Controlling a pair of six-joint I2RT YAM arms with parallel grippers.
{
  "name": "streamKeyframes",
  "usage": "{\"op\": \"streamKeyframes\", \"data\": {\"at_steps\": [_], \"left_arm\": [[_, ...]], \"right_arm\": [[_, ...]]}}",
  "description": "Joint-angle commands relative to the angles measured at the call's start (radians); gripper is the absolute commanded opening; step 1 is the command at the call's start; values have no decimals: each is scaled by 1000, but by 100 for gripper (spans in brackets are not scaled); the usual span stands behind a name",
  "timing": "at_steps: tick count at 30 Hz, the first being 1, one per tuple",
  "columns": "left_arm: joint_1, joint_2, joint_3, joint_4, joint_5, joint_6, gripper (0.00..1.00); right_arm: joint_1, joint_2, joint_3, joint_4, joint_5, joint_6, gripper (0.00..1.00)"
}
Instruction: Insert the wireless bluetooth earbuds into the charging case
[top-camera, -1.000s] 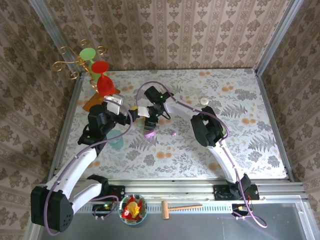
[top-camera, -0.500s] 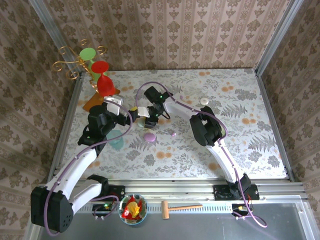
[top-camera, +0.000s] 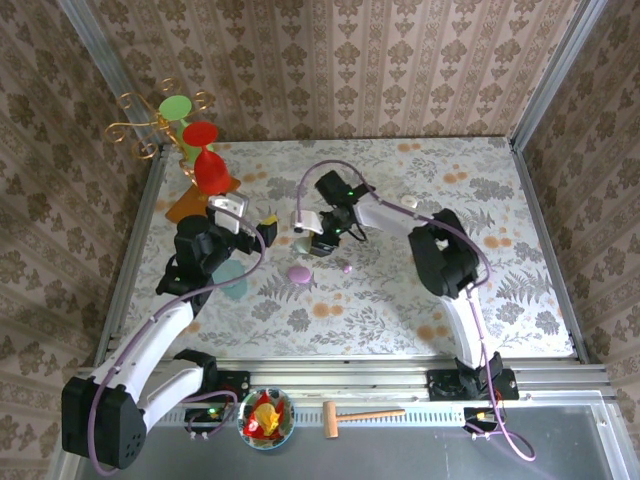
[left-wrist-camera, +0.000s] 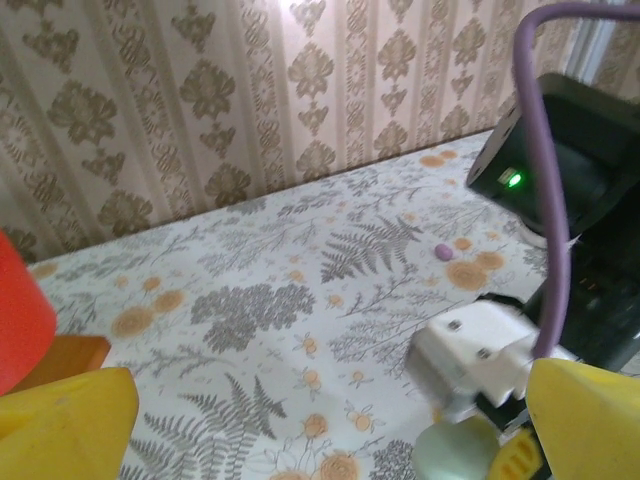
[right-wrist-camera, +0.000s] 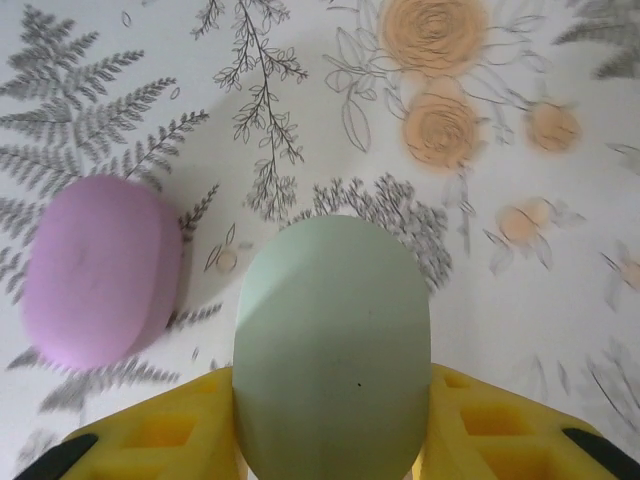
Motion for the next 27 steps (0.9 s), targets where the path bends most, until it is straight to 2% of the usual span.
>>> {"op": "streamKeyframes", "data": {"at_steps": [1,6,10,13,15,18,21,27], "left_arm": [[-16,5,-16,101,95,46,100],[-96,89,6,172,233,113,100],[-123,148,17,244,421,124,100],[-123,171,16,286,551,106,100],[-159,189,16,309,617,99,99],[-177,220,29,313,689,79,98],[-196,250,50,282,741,89,96],[-223,272,74,262,760,109,91]], "right_arm": [[-34,-177,-117,80,-31,43,38],[-72,-374,-270,64,-17,57,38],[-74,-514,-330,-16,13,74,38],[-73,-612,-364,-45,1,81,38],[-73,-673,-386,-36,-33,89,38],[-64,-733,-399,-31,-104,98,37],[-37,-744,-377,-54,-116,86,36],[-2,-780,-336,-63,-174,70,36]]}}
